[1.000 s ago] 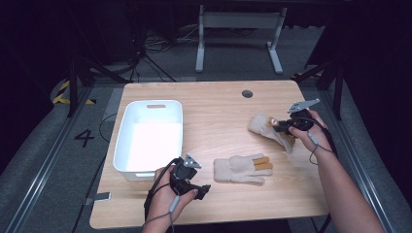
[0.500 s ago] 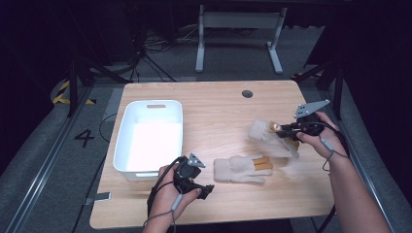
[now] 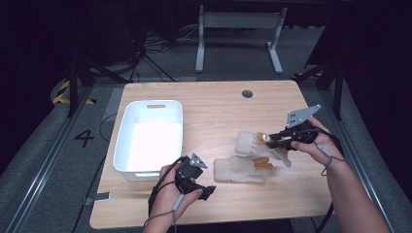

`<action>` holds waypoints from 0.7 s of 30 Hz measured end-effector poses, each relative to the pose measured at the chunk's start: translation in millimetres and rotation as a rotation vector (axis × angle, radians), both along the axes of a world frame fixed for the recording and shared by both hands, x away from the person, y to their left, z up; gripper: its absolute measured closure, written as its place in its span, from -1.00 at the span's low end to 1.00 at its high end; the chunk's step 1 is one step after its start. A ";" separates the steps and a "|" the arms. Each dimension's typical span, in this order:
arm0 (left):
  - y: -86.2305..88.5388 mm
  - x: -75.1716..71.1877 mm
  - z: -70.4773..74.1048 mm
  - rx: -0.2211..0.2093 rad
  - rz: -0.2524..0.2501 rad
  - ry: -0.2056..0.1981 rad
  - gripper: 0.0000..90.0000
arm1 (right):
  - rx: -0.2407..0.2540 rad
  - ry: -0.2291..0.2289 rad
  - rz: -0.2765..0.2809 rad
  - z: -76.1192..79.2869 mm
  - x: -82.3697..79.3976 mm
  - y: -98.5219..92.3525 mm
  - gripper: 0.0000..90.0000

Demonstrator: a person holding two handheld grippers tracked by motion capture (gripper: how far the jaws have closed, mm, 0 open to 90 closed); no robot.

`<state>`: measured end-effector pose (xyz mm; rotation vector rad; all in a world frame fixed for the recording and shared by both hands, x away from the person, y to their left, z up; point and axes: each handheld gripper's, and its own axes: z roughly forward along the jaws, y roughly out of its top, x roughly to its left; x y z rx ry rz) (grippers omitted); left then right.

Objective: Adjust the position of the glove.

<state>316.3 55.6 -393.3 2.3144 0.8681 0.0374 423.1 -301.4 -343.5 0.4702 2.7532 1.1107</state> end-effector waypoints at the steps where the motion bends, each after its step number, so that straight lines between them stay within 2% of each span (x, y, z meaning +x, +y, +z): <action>1: 0.0 0.0 0.0 0.000 0.000 0.000 -0.33 | 0.001 0.001 0.018 -0.2 -1.4 3.4 0.62; 3: -0.1 0.3 -0.3 0.001 0.001 -0.001 -0.33 | 0.011 0.000 0.053 -0.3 -4.3 9.7 0.62; 4: -0.1 0.3 -0.3 0.001 0.001 -0.001 -0.33 | 0.011 0.000 0.053 -0.3 -4.3 9.7 0.62; 7: -0.9 1.0 -0.8 -0.001 0.002 -0.005 -0.33 | 0.025 0.013 0.115 -2.0 -8.9 19.8 0.62; 11: -2.2 1.2 -0.8 -0.001 -0.003 -0.005 -0.33 | 0.028 0.023 0.156 -5.8 -11.9 28.8 0.62; 13: -2.2 1.4 -0.9 -0.002 -0.002 -0.002 -0.33 | 0.028 0.026 0.165 -6.4 -12.4 30.4 0.62; 16: -2.2 2.0 -1.4 -0.002 0.003 -0.003 -0.33 | 0.028 0.031 0.205 -12.0 -14.2 39.6 0.62; 21: -1.2 2.9 -1.1 -0.002 0.005 0.000 -0.33 | 0.025 0.034 0.223 -17.5 -15.4 48.0 0.62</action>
